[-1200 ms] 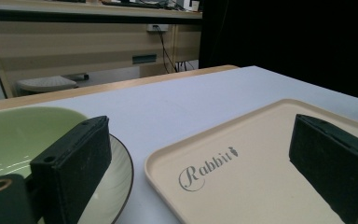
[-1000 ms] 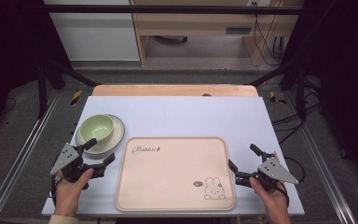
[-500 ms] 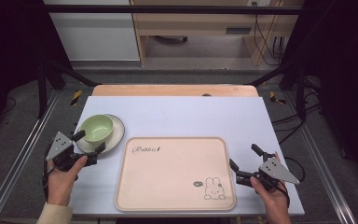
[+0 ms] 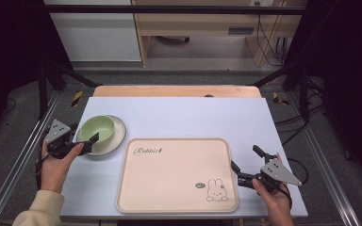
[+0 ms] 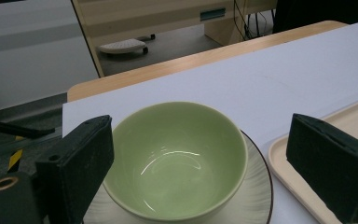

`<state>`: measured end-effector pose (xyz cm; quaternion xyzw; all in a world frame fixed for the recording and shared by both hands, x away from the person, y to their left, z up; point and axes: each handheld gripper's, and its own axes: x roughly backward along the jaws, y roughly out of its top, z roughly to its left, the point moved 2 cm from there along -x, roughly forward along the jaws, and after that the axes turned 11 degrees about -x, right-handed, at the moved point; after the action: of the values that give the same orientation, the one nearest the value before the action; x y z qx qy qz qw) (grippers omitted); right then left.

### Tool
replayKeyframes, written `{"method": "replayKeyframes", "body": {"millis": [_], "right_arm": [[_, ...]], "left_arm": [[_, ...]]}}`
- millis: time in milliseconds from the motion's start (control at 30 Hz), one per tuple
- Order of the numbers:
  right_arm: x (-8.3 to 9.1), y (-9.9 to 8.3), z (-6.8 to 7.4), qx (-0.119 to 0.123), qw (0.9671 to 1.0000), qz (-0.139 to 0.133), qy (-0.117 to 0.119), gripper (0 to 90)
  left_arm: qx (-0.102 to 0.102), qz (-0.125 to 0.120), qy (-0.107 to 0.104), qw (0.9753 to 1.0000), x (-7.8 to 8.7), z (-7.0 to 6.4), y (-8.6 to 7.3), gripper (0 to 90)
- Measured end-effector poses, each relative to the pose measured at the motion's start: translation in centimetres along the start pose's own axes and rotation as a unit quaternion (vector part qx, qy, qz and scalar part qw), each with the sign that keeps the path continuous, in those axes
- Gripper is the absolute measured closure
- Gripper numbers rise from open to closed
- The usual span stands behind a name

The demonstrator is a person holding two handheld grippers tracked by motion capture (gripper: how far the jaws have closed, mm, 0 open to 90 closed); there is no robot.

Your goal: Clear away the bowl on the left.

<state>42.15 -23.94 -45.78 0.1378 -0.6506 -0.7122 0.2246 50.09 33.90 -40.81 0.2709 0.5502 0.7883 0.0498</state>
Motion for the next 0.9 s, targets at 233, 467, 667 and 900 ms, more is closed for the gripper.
{"method": "replayKeyframes", "body": {"millis": [233, 467, 667, 900], "right_arm": [[-0.1, 0.0, 0.1, -0.004, 1.0, 0.001, 0.001, 5.1], [0.0, 0.0, 0.1, -0.004, 1.0, 0.002, 0.001, 5.1], [-0.2, -0.1, 0.2, -0.003, 1.0, 0.001, 0.003, 5.1], [-0.1, 0.0, 0.3, -0.003, 1.0, 0.002, 0.006, 5.1]], "left_arm": [[-0.012, 0.02, 0.003, 0.9997, -0.4, 0.2, 0.2, 7.6], [-0.035, 0.048, 0.009, 0.9982, -1.0, 0.6, 0.7, 7.8], [-0.045, 0.078, 0.024, 0.9957, -1.5, 1.2, 1.1, 8.6], [-0.022, 0.079, 0.024, 0.9963, -2.1, 2.1, 1.1, 8.5]]}}
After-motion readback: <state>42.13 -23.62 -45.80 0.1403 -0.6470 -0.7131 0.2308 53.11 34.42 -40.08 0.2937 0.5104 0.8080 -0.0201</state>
